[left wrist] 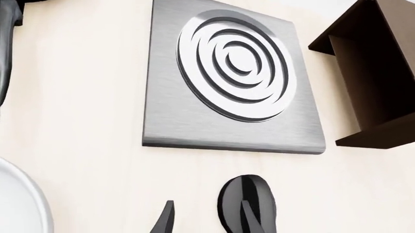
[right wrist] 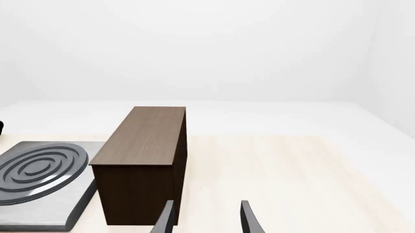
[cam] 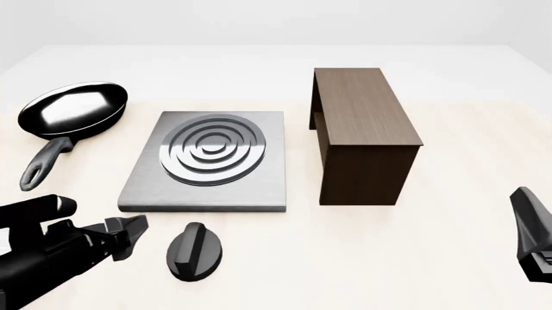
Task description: Turn on the stove.
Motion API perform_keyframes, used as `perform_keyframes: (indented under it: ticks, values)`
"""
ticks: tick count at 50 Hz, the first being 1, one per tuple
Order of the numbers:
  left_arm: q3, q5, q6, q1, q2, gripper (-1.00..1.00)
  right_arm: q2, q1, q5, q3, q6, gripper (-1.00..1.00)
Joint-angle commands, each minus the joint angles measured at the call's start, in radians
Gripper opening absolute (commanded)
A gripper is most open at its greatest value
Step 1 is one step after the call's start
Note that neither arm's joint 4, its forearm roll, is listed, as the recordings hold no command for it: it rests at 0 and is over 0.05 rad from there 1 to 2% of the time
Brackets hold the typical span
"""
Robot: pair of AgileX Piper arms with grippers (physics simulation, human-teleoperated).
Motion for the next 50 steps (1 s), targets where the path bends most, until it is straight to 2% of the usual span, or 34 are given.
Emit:
perform_keyframes:
  ticks: [1,12,37,45,47,50]
  values:
    - [0.047,-0.082,-0.026,-0.002,0.057,1.00,0.000,0.000,0.000,0.000,0.000,1.00]
    - [0.087,-0.176,-0.070,-0.020,0.136,1.00,0.000,0.000,0.000,0.000,0.000,1.00]
    - [0.088,-0.183,-0.147,-0.080,0.168,1.00,0.000,0.000,0.000,0.000,0.000,1.00]
    - [0.089,-0.246,-0.140,-0.076,0.260,1.00,0.000,0.000,0.000,0.000,0.000,1.00]
    - [0.089,-0.247,-0.115,-0.065,0.262,1.00,0.000,0.000,0.000,0.000,0.000,1.00]
    - [0.089,-0.286,-0.125,-0.063,0.311,1.00,0.000,0.000,0.000,0.000,0.000,1.00]
